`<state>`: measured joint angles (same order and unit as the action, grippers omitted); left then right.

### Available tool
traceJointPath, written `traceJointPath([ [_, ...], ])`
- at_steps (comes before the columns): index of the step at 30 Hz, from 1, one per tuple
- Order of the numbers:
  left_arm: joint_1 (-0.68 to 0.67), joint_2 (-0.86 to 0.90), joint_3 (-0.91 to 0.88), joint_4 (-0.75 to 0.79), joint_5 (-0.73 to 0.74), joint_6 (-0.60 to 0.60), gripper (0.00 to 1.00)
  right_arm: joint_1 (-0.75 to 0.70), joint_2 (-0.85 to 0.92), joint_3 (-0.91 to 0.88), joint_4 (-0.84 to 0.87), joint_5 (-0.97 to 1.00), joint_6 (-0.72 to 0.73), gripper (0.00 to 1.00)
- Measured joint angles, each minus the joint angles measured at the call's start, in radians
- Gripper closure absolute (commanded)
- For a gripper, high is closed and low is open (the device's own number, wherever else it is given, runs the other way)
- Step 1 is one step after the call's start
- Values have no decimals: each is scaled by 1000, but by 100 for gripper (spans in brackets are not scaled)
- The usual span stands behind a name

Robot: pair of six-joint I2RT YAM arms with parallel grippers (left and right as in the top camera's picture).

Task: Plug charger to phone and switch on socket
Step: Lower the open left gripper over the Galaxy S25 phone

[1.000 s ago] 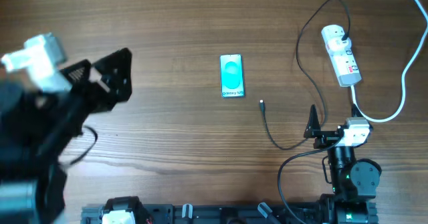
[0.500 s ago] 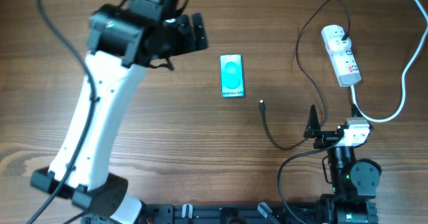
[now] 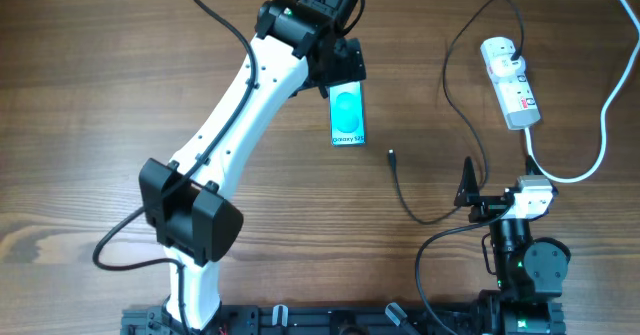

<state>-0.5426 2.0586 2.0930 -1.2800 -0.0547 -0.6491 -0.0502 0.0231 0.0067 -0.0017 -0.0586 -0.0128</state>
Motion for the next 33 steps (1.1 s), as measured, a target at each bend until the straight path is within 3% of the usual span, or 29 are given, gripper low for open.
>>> traceJointPath([
  [18,-1,85,0,141,-8,-46,0,0,0,0,0,0,0,0],
  [33,-8,203,2,156,-27,-46,0,0,0,0,0,0,0,0],
])
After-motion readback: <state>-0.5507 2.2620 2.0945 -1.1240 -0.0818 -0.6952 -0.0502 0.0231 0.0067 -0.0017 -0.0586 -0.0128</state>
